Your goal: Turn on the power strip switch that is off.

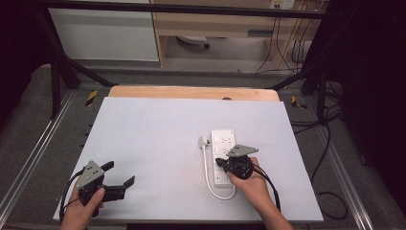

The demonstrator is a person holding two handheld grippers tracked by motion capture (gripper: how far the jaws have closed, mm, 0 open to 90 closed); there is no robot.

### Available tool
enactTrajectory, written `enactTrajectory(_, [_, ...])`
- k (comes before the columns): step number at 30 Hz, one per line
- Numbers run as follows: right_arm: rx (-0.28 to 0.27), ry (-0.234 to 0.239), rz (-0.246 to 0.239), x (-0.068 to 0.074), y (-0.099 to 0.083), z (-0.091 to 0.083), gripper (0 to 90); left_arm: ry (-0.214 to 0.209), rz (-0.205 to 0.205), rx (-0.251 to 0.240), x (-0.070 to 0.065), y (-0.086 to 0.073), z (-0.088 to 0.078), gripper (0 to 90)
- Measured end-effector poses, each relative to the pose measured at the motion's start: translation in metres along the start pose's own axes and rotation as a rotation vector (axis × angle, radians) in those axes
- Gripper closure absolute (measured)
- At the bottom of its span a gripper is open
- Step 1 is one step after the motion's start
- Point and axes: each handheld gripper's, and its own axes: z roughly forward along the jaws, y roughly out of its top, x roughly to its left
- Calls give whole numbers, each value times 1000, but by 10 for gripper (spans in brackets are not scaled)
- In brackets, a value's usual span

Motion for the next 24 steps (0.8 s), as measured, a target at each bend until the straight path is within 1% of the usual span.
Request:
enactTrajectory(15, [-3, -4, -1, 1, -1, 0, 900, -2, -2, 4, 0, 0, 1, 55])
enactTrajectory(24, [-4, -9, -11, 1, -1, 1, 900, 1, -3, 3, 0, 0, 1, 55])
